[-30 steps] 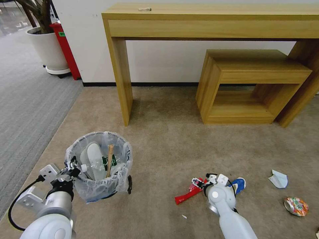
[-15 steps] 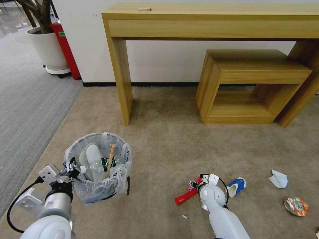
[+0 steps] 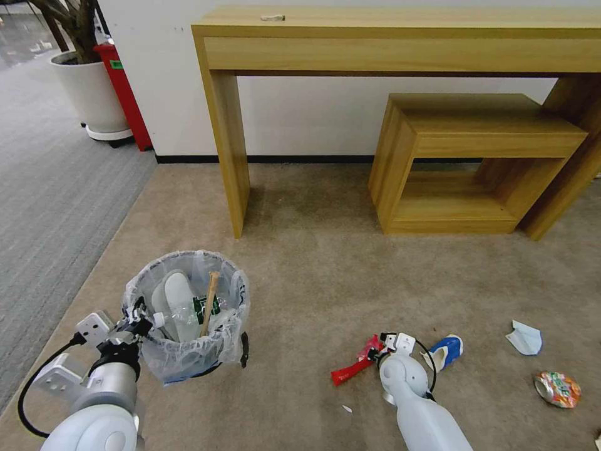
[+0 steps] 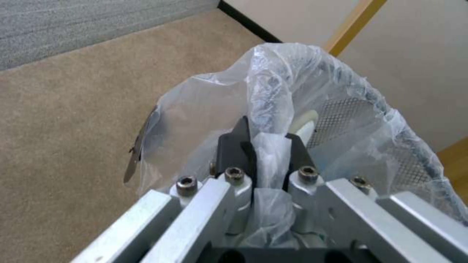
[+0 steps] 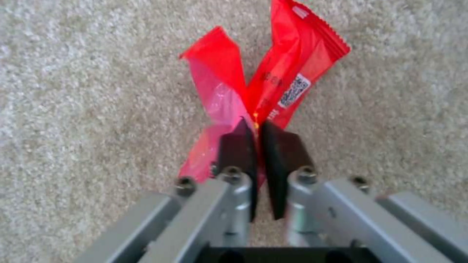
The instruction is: Pick up the trash bin and place the garbage on the floor into it.
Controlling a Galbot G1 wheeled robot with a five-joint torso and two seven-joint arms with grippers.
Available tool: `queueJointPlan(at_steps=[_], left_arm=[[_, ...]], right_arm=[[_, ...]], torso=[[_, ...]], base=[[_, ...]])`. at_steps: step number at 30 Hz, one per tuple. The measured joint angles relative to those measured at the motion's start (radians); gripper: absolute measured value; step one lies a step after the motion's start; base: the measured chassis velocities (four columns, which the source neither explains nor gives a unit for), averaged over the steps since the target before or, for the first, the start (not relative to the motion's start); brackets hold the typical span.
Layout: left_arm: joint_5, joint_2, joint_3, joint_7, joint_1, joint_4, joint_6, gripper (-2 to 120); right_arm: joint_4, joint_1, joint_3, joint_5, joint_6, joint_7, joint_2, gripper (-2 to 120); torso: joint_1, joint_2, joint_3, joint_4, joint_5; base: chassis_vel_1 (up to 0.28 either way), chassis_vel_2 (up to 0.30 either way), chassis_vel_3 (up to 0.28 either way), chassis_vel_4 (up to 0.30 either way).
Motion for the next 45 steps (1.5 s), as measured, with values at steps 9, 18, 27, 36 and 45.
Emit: queueJointPlan(at_steps=[9,18,27,36,45], left_arm=[[0.009,0.003,0.006,0.001,-0.002,0.02,0.008,3],[0.056,-0.01,0.092,0.003,-0.003,0.068,0.019,3],[0.137,-0.023,0.199,0.004,-0.004,0.092,0.013,3],[0.176,-0.048,0.271,0.006,0.0,0.094,0.009,3],[0.176,-0.058,0.271,0.005,-0.004,0.101,0.009,3]], right_arm=[[0.195,-0.058,-0.019,0.143,0.041,0.005,-0.032,0],[0.513,-0.063,-0.049,0.361,0.102,-0.075,-0.055,0],[0.532,0.08,-0.198,0.303,0.381,-0.463,-0.073,0],[0.296,0.219,-0.366,0.082,0.642,-0.836,-0.047,0],[0.236,0.206,-0.359,-0.126,0.729,-1.124,-0.061,0]], torso=[[0.0,0.0,0.0,-0.0002,0.0],[0.0,0.0,0.0,0.0,-0.0003],[0.0,0.0,0.0,0.0,-0.0001],[0.0,0.0,0.0,0.0001,-0.0001],[0.0,0.0,0.0,-0.0001,-0.0001]], base=[[0.0,0.0,0.0,0.0],[0.0,0.0,0.0,0.0],[0.0,0.0,0.0,0.0],[0.0,0.0,0.0,0.0],[0.0,0.0,0.0,0.0]])
